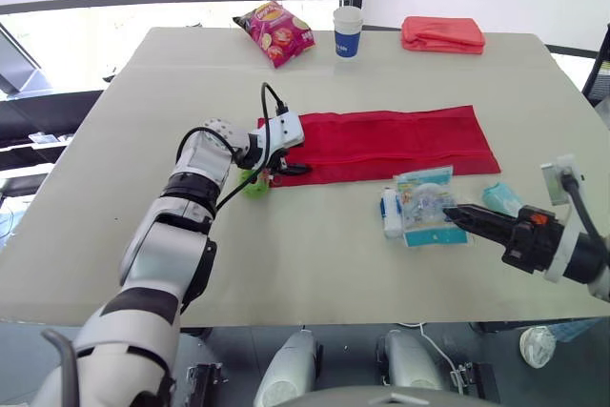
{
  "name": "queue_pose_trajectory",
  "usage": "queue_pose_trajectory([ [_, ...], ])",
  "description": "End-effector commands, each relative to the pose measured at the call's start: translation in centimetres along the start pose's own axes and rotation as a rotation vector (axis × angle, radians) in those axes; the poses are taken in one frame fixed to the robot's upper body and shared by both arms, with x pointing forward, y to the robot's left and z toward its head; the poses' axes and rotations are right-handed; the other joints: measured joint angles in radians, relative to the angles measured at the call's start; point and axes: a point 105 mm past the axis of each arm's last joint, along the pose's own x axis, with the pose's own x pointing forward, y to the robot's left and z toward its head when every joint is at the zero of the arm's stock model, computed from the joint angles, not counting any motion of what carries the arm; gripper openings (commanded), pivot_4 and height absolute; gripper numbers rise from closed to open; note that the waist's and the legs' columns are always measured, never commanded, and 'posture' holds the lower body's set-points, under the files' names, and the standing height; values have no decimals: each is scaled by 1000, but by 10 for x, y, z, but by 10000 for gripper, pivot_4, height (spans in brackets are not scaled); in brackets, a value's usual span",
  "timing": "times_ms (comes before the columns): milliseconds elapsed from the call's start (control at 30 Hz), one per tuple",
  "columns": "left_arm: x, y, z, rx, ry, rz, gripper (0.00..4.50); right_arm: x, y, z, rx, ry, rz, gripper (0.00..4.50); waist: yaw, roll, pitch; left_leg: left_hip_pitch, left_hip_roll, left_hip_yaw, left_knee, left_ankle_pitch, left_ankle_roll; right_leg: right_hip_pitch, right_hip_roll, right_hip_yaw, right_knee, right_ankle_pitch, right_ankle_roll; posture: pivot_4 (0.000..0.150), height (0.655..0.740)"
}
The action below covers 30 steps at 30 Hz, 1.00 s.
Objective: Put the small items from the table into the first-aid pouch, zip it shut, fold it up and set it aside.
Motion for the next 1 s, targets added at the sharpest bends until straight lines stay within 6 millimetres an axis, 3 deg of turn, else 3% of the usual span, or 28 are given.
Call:
queue_pose_trajectory([
  [33,-4,9,11,13,-28,35,32553,-3,6,8,-26,-43,17,0,0,0,0,0,0,0,0,0,0,0,0,0,0,0,0,1500,7400],
  [500,-10,19,29,34,-70,57,32553,-1,8,7,-32,-54,26,0,-1,0,0,-2,0,-1,3,0,0,0,0,-2,1,0,0,1500,7400],
  [833,-5,17,14,170,13,98,32553,0,8,8,-39,-55,31,0,0,0,0,-3,0,-1,3,0,0,0,0,-2,1,0,0,1500,7400],
  [1000,2,15,16,209,16,104,32553,1,8,8,-43,-55,32,0,0,0,0,-3,0,-1,3,0,0,0,0,-2,1,0,0,1500,7400],
])
